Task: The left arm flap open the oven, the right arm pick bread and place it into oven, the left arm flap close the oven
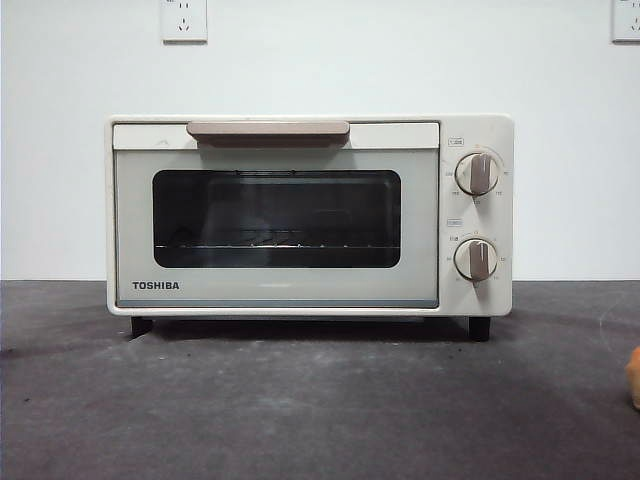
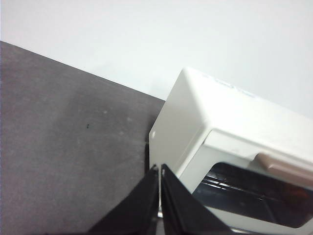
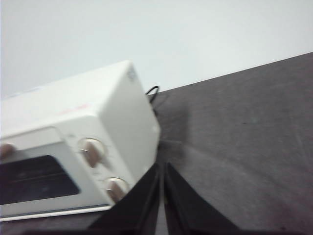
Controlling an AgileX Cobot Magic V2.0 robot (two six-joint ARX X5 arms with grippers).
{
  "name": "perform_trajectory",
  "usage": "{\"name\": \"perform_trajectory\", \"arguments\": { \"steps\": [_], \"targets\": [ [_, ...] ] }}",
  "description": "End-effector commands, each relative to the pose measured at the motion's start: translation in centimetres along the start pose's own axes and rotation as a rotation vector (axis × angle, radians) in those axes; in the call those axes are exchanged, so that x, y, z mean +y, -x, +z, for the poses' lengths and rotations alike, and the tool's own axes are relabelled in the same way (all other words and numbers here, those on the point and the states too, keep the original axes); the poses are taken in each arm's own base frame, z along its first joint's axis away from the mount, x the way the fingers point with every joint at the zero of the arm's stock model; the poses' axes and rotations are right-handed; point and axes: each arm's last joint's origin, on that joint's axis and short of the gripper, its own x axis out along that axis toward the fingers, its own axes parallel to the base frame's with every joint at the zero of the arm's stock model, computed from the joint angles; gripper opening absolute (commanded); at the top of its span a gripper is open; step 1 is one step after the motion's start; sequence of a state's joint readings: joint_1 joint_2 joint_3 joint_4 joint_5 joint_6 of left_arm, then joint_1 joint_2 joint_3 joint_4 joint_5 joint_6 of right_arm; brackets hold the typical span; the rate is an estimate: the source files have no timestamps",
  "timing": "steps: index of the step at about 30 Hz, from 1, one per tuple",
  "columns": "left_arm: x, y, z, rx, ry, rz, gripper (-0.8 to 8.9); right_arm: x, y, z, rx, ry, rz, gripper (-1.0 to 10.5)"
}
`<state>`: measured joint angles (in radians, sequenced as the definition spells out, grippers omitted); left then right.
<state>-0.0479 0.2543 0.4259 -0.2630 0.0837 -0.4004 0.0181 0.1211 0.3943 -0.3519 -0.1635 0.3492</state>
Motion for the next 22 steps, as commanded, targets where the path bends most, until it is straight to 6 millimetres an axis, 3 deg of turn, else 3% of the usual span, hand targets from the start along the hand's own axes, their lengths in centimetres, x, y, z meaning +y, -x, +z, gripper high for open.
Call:
{"name": "perform_trajectory", "arguments": {
  "steps": [1,6,10,15,22],
  "targets": [
    [-1.3,0.3,2.7,-0.007,-0.062,-0.021,0.12,0.9,0.5,1.9,0.011,-0.006,0.029,0.1],
    [-3.3,0.1,6.5,0.052,-0.104,-0.084,0.12,2.1,0.8,4.6,0.128,0.03,0.055,0.1],
    [-4.9,-0.4,8.2,0.14,-0.108,-0.209,0.12,3.0,0.8,6.4,0.238,0.072,0.114,0.1],
    [-6.8,-1.6,8.7,0.281,-0.169,-0.362,0.12,4.1,0.0,8.1,0.31,0.087,0.238,0.1],
    [-8.8,-1.8,8.4,0.381,-0.269,-0.541,0.12,5.4,-0.4,8.5,0.377,0.177,0.413,0.1]
  ]
}}
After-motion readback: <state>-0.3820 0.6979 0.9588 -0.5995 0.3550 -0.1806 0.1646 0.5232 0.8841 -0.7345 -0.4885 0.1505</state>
